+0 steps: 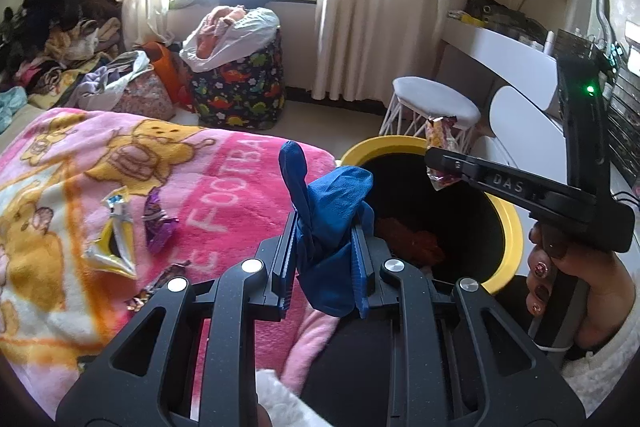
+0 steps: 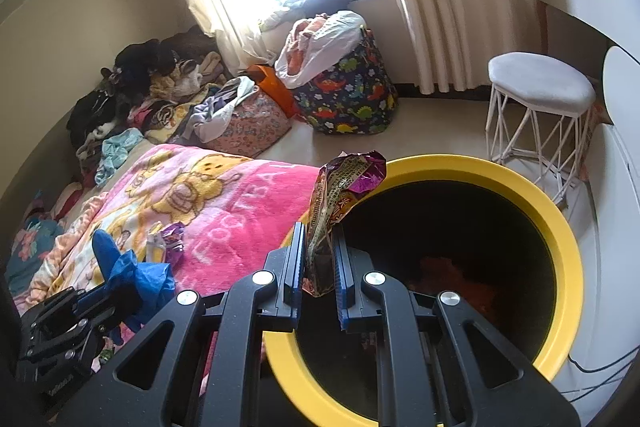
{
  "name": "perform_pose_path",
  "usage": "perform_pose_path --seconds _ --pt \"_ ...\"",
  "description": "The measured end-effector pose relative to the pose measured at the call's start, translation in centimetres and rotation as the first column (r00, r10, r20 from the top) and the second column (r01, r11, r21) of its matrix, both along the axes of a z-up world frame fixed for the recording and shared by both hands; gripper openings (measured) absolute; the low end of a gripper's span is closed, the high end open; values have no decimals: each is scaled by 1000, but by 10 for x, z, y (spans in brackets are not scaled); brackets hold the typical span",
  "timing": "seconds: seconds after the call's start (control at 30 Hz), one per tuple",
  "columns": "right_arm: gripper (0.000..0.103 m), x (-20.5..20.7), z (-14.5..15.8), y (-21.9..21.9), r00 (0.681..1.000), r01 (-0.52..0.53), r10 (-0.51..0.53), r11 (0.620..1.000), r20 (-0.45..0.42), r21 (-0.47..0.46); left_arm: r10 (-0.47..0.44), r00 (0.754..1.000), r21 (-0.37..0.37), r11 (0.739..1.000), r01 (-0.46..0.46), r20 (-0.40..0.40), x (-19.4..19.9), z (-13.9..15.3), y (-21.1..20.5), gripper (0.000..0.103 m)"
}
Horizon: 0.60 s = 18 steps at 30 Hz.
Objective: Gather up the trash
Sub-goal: 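Carry the blue glove and snack wrappers over the yellow bin with both tools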
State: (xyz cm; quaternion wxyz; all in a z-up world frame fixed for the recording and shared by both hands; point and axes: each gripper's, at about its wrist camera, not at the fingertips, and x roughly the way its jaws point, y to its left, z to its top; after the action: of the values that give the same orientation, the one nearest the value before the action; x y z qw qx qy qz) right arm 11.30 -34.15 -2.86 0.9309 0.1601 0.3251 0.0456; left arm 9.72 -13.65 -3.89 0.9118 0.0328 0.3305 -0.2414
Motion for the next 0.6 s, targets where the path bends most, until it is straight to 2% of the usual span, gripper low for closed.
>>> perform_pose_path --seconds 0.6 --pt "13 -2 -14 -34 997 80 -80 997 -25 -5 -97 995 31 995 97 -6 -1 -11 -43 17"
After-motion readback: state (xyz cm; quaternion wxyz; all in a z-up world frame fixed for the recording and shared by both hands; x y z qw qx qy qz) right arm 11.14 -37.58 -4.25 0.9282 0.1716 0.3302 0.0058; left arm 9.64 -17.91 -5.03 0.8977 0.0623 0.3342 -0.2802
